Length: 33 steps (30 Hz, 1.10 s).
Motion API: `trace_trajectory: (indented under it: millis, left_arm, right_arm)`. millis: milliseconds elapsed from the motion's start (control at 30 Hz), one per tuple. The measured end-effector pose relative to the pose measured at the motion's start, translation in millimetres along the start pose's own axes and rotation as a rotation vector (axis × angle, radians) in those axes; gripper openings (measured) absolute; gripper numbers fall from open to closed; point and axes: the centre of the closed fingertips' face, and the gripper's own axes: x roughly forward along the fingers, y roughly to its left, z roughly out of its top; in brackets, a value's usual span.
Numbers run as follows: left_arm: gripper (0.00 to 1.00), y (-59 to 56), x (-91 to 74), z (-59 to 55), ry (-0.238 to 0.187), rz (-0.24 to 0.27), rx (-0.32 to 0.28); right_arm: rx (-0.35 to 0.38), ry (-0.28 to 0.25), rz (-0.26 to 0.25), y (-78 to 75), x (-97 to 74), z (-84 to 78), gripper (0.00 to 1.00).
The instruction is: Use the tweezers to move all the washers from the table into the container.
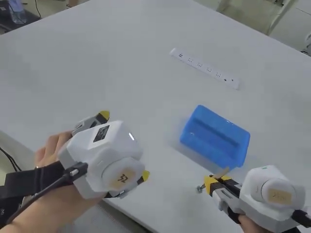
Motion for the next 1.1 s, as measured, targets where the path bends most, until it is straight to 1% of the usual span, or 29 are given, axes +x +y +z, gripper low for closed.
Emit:
trace_trajectory:
  millis: [67,100,833,967,1100]
  left_arm:
    - [0.91,0.0,-0.4,0.1,0.000,0.001,0.002]
    - [0.91,0.0,-0.3,0.2,0.000,0.001,0.002]
    - [0.91,-2.1,0.7,-1.6,0.011,-0.007,0.014]
    - [0.91,-2.5,0.7,-1.1,0.010,-0.009,0.017]
    - [0.91,-2.3,0.5,-0.6,0.007,-0.008,0.016]
  right_arm:
    - [-0.004,0.009,0.000,0.0,1.1,-1.4,0.04]
    - [-0.009,0.001,0.000,-0.1,1.1,-0.3,0.04]
    - [-0.033,-0.005,0.000,6.3,0.3,1.0,0.03]
    - [-0.014,-0.002,0.011,5.0,-0.8,0.9,0.03]
    - [0.031,0.002,0.018,0.9,-1.8,-0.3,0.03]
